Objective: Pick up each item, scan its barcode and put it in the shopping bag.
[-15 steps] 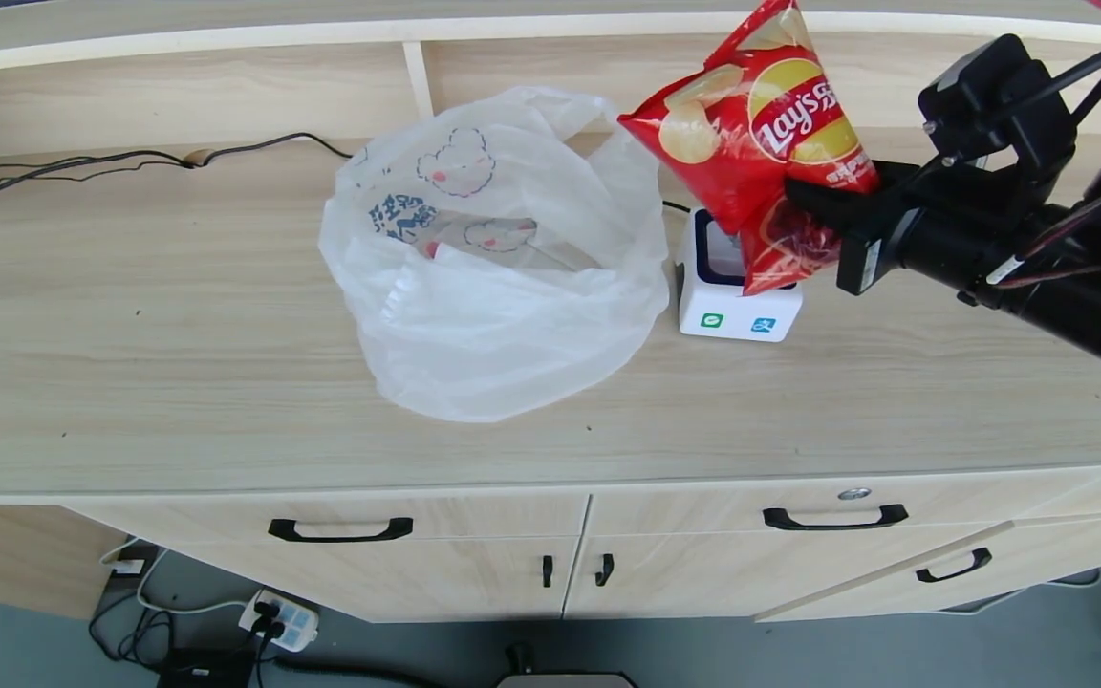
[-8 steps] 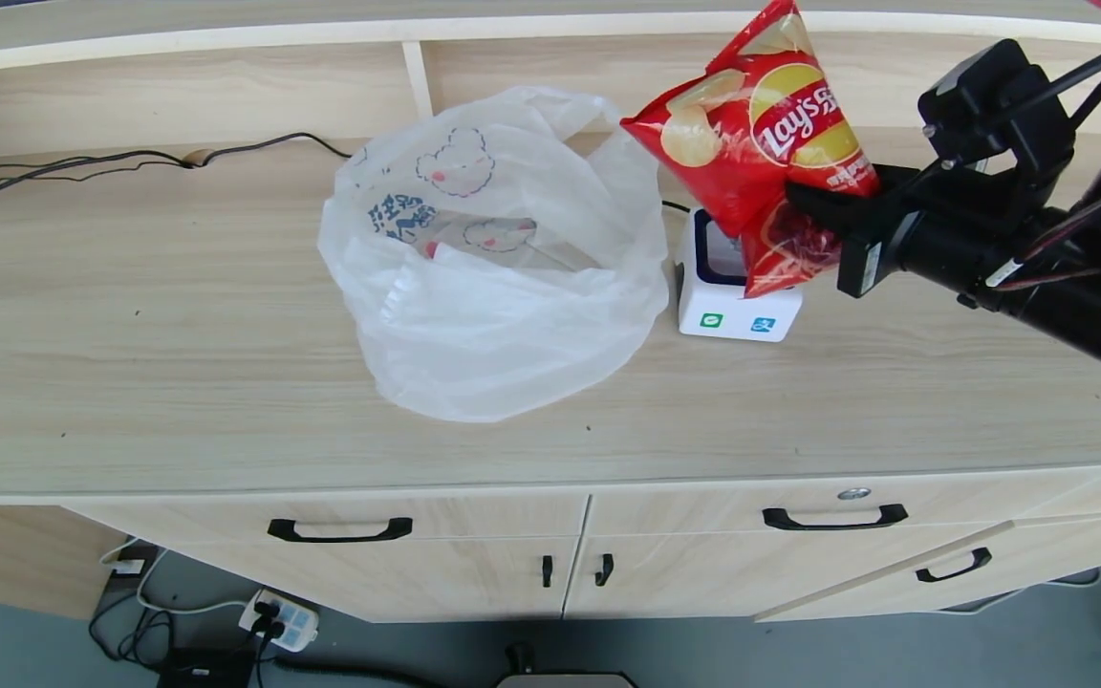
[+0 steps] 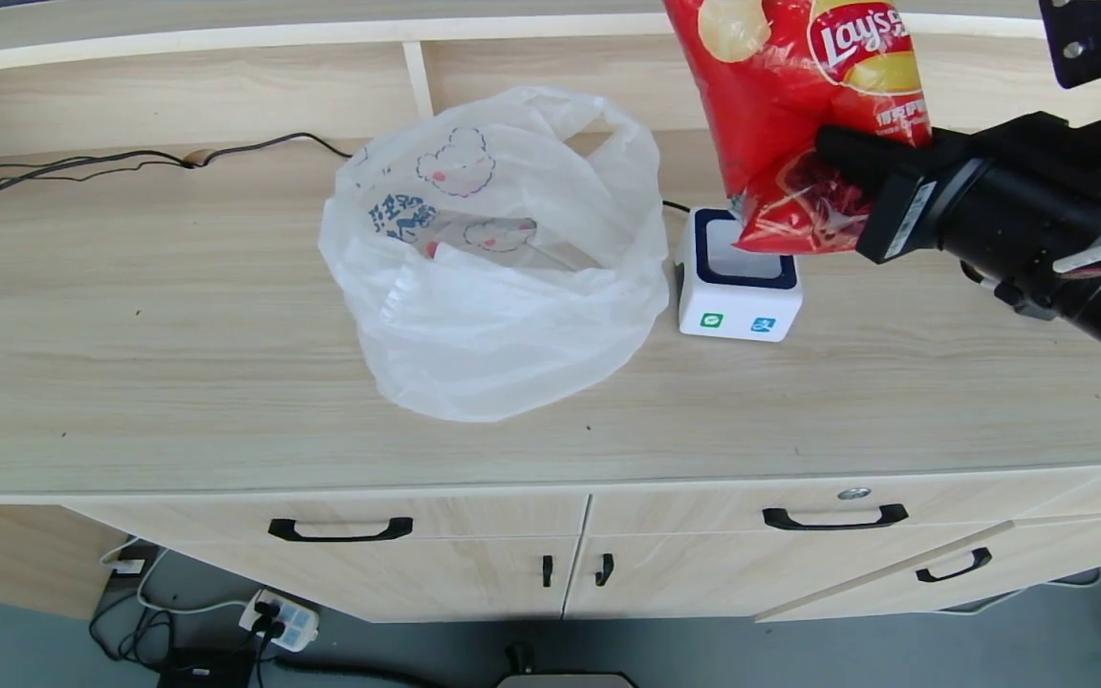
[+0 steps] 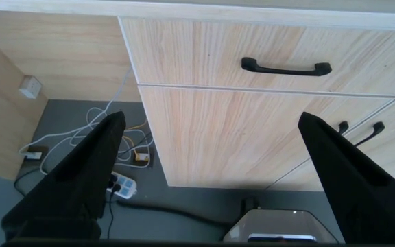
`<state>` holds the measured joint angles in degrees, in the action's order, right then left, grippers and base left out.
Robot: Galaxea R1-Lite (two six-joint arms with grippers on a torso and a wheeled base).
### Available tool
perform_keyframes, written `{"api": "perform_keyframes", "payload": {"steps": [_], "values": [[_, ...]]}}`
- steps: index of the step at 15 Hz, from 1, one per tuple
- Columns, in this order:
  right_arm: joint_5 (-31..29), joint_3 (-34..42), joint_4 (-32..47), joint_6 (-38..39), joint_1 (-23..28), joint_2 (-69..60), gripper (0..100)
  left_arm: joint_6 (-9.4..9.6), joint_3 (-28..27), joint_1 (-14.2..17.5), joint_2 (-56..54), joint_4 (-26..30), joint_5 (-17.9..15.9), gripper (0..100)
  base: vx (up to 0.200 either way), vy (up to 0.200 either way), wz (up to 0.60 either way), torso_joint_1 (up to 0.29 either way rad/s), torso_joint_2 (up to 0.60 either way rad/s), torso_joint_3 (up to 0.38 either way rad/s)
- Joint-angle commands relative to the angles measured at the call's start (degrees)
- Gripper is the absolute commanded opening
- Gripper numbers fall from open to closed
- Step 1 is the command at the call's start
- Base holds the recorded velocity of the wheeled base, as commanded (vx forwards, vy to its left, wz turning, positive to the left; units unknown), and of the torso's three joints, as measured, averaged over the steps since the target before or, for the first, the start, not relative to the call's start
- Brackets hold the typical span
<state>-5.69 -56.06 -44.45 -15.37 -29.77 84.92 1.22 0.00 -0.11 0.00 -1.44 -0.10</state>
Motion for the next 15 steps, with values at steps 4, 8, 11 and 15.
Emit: {"api": "perform_keyframes", "payload": {"steps": [4,8,11,15], "values": [[0.51,-0.71,0.06,0.34,-0.64,-1.25,0,-0.08,0.0,0.02,0.09,-0.14,0.01,100,0.0,0.0,0.6,0.002,0.0,0.002],[0.6,-1.42,0.15,1.4,2.08,0.33,0,0.01,0.0,0.02,0.09,-0.14,0.01,100,0.0,0.0,0.45,-0.002,0.0,0.004],[1.21,-0.19,0.15,5.35,3.49,1.39,0,-0.08,0.0,0.02,0.09,-0.14,0.01,100,0.0,0.0,0.0,0.0,0.0,0.0],[2.35,2.45,0.24,8.17,8.76,2.27,0,-0.08,0.0,0.02,0.09,-0.14,0.01,100,0.0,0.0,0.0,0.0,0.0,0.0]]}}
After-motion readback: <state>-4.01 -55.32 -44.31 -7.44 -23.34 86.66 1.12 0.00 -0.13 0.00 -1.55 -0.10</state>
